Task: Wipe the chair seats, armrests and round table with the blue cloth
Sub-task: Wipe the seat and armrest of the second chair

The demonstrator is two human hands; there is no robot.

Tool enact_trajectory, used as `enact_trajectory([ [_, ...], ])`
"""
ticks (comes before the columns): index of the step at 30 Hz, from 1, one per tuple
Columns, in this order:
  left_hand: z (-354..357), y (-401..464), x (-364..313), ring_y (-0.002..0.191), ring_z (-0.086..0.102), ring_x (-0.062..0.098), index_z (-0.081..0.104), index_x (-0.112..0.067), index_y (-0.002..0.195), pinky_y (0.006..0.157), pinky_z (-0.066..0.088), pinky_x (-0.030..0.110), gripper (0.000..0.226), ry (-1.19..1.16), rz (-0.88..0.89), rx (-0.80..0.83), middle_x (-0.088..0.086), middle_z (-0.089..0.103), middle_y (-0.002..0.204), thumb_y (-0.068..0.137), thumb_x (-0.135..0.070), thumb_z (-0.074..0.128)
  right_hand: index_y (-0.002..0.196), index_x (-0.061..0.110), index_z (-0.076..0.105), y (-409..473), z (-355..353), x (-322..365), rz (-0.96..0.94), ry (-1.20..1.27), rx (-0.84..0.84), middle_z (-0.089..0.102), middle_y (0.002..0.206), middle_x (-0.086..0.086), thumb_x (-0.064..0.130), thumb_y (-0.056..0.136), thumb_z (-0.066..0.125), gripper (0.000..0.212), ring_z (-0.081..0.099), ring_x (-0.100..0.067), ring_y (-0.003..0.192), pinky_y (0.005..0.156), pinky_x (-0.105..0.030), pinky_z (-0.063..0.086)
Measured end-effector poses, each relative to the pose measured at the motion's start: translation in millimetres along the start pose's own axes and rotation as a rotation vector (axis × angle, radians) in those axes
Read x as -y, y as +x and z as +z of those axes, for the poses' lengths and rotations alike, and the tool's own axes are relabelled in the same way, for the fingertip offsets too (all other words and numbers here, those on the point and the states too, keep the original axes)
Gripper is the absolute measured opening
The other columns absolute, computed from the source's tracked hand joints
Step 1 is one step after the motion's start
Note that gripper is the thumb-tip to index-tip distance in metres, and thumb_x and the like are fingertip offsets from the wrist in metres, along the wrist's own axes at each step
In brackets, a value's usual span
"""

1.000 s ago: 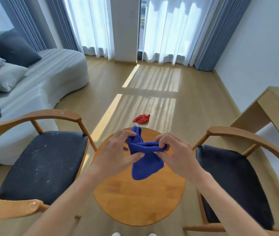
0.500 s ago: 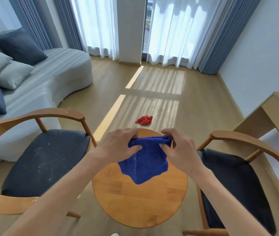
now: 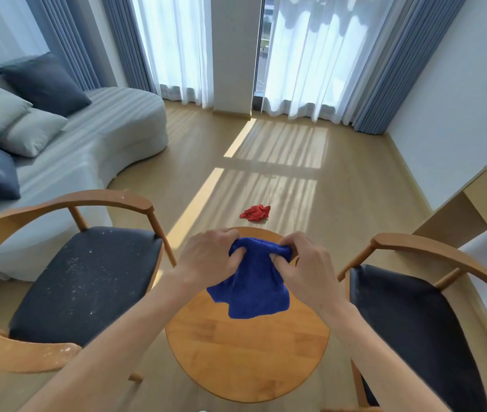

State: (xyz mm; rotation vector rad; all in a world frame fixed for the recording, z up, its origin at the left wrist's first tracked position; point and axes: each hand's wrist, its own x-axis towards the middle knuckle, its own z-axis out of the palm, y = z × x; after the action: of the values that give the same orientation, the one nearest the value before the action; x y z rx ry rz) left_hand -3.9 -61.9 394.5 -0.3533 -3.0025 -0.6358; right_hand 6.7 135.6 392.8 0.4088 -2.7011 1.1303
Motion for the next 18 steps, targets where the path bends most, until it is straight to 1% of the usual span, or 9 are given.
enact_trajectory([
  [2, 5.9, 2.1, -8.2, 0.067, 0.053, 0.018, 0.056, -0.015, 0.086, 0.054, 0.035, 0.027, 0.019, -0.002, -0.088, -0.033, -0.009, 0.050, 0.068, 0.093, -0.030, 0.046, 0.083, 0.023, 0.049, -7.3, 11.4, 10.6, 0.034, -0.003, -0.006, 0.053, 0.069, 0.014, 0.015, 0.085, 0.062, 0.016, 0.053, -0.004, 0.067, 0.060, -0.010, 0.040],
  [5, 10.9, 4.0, -17.7, 0.068, 0.056, 0.021, 0.056, -0.013, 0.084, 0.062, 0.046, 0.034, 0.015, -0.146, -0.203, -0.016, -0.003, 0.055, 0.067, 0.091, -0.023, 0.046, 0.085, 0.018, 0.045, -19.0, 24.6, 20.0, 0.032, -0.019, 0.020, 0.048, 0.067, 0.011, 0.014, 0.089, 0.058, 0.014, 0.045, -0.005, 0.057, 0.055, -0.012, 0.037],
  [7, 7.9, 5.9, -17.7, 0.072, 0.058, 0.022, 0.058, -0.013, 0.086, 0.066, 0.049, 0.037, 0.013, -0.251, -0.253, 0.027, -0.001, 0.060, 0.071, 0.090, -0.019, 0.047, 0.085, 0.013, 0.046, -18.9, 23.7, 17.7, -0.001, -0.073, 0.021, 0.049, 0.070, 0.005, 0.008, 0.088, 0.057, 0.012, 0.041, -0.007, 0.058, 0.053, -0.013, 0.034],
  [9, 0.8, 9.3, -10.9, 0.077, 0.060, 0.022, 0.061, -0.014, 0.092, 0.069, 0.051, 0.037, 0.016, -0.284, -0.245, 0.155, 0.002, 0.064, 0.081, 0.092, -0.022, 0.047, 0.085, 0.008, 0.049, -12.3, 15.6, 9.8, -0.020, -0.129, 0.016, 0.052, 0.075, -0.002, -0.001, 0.084, 0.056, 0.011, 0.043, -0.014, 0.064, 0.057, -0.015, 0.031],
  [11, -6.4, 13.7, -4.8, 0.082, 0.063, 0.022, 0.064, -0.014, 0.098, 0.074, 0.053, 0.040, 0.022, -0.242, -0.209, 0.308, 0.004, 0.067, 0.088, 0.094, -0.030, 0.049, 0.088, 0.005, 0.052, -4.9, 6.2, -0.3, -0.032, -0.156, 0.019, 0.055, 0.081, -0.005, -0.006, 0.082, 0.056, 0.012, 0.048, -0.020, 0.071, 0.065, -0.021, 0.033],
  [12, -8.0, 14.9, -3.4, 0.083, 0.063, 0.022, 0.064, -0.015, 0.099, 0.075, 0.053, 0.041, 0.024, -0.217, -0.200, 0.352, 0.004, 0.067, 0.089, 0.095, -0.034, 0.049, 0.090, 0.004, 0.054, -3.3, 3.6, -4.6, -0.039, -0.162, 0.015, 0.056, 0.084, -0.006, -0.006, 0.081, 0.056, 0.014, 0.049, -0.021, 0.073, 0.067, -0.022, 0.034],
  [14, -7.4, 15.8, -4.8, 0.081, 0.063, 0.020, 0.064, -0.016, 0.096, 0.074, 0.053, 0.041, 0.026, -0.191, -0.200, 0.347, 0.002, 0.066, 0.087, 0.094, -0.036, 0.047, 0.094, 0.005, 0.054, -3.5, 2.7, -8.6, -0.038, -0.153, 0.011, 0.056, 0.088, -0.003, -0.005, 0.083, 0.056, 0.015, 0.050, -0.020, 0.071, 0.064, -0.020, 0.035],
  [15, -5.9, 15.7, -6.5, 0.080, 0.062, 0.020, 0.063, -0.017, 0.095, 0.072, 0.052, 0.040, 0.026, -0.176, -0.202, 0.326, 0.001, 0.066, 0.086, 0.094, -0.036, 0.045, 0.095, 0.007, 0.053, -5.0, 3.9, -8.8, -0.031, -0.139, 0.012, 0.054, 0.089, -0.001, -0.003, 0.085, 0.056, 0.015, 0.049, -0.017, 0.069, 0.060, -0.017, 0.034],
  [18, 0.2, 14.9, -11.4, 0.077, 0.059, 0.018, 0.060, -0.019, 0.091, 0.067, 0.049, 0.035, 0.023, -0.134, -0.234, 0.275, -0.001, 0.063, 0.084, 0.093, -0.032, 0.042, 0.096, 0.011, 0.052, -11.1, 10.7, -7.5, -0.010, -0.099, 0.025, 0.051, 0.088, 0.004, 0.005, 0.089, 0.056, 0.010, 0.048, -0.012, 0.064, 0.054, -0.015, 0.039],
])
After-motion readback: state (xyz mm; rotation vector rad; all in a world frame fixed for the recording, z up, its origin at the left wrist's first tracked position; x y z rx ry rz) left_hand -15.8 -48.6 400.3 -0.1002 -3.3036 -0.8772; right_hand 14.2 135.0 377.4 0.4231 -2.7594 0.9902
